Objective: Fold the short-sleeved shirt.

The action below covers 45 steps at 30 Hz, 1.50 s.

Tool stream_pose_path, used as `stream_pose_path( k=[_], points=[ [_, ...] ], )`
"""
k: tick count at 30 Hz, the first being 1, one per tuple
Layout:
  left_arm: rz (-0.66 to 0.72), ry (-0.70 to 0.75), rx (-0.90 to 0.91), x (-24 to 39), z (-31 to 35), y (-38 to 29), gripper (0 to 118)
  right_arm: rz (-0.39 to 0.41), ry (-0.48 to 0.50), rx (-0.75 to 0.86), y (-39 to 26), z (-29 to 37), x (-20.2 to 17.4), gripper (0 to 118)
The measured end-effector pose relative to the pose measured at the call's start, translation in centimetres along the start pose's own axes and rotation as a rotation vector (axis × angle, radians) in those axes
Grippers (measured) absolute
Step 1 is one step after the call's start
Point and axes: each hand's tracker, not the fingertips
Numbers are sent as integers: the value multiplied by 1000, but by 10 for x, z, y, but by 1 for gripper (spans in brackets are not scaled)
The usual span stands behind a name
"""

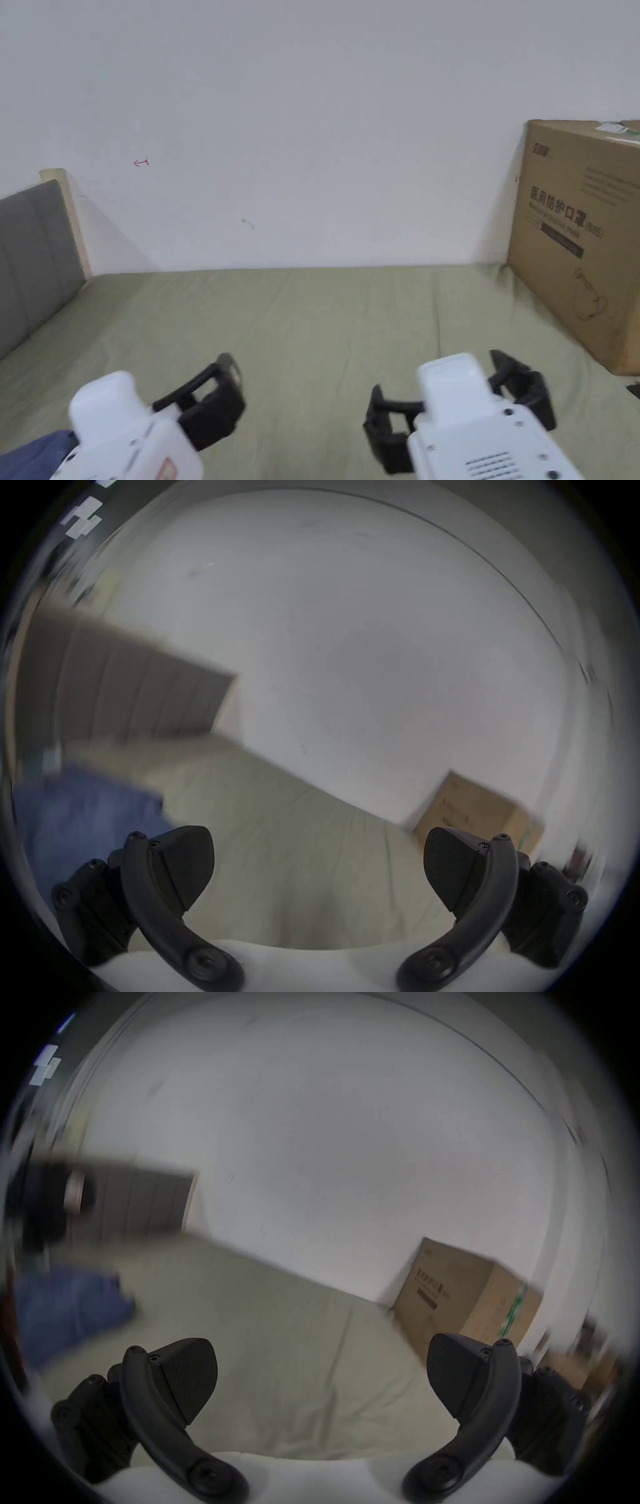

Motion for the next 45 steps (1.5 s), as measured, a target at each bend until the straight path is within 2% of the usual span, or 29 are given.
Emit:
stream_pose_path(
  k=[3,6,8,11,13,15,20,21,22,23,24,25,26,27,30,33,36,41,45],
  points=[
    [-256,-92,40,25,4,6,118,-254,-127,83,1,7,23,118],
    [-383,-44,61,31,7,-7,118,-316,-189,31,-18,6,37,118],
    [-365,-20,56,29,7,-16,118,-315,-177,-55,-27,2,43,118],
    [-276,-10,-8,23,7,-18,118,-334,-102,7,-28,9,48,118],
    [-291,-15,1,23,8,-16,118,-300,-139,30,-17,14,42,118],
    [-295,-5,16,24,8,-14,118,-234,-163,52,-11,13,39,118],
    [-265,-24,3,22,7,-7,118,-175,-129,59,-7,13,32,118],
    [-259,-19,-13,20,5,-8,118,-165,-134,40,-6,14,30,115],
    [-248,-4,-32,20,5,-8,117,-160,-134,38,-6,15,29,107],
    [-239,0,-38,20,5,-9,112,-155,-137,46,-8,16,28,92],
    [-232,5,-30,20,8,-10,86,-140,-153,53,-9,15,25,56],
    [-226,16,-12,19,7,-13,50,-117,-181,46,-9,13,24,31],
    [-238,22,-12,20,5,-13,13,-114,-198,36,-9,10,23,14],
    [-271,58,-25,20,0,-12,1,-134,-184,20,-8,6,26,9],
    [-245,54,-25,15,-4,-8,0,-238,-121,-5,-9,2,35,0],
    [-177,-7,-44,10,-5,-2,0,-200,-153,-10,-12,-2,34,0],
    [-190,25,-38,15,-7,-1,0,-183,-142,-3,-13,-4,30,0],
    [-176,27,-65,5,-7,-1,0,-156,-92,-1,-8,-8,15,0],
    [-155,76,-66,-16,1,8,0,-145,9,4,-1,-11,-9,0]
  ],
)
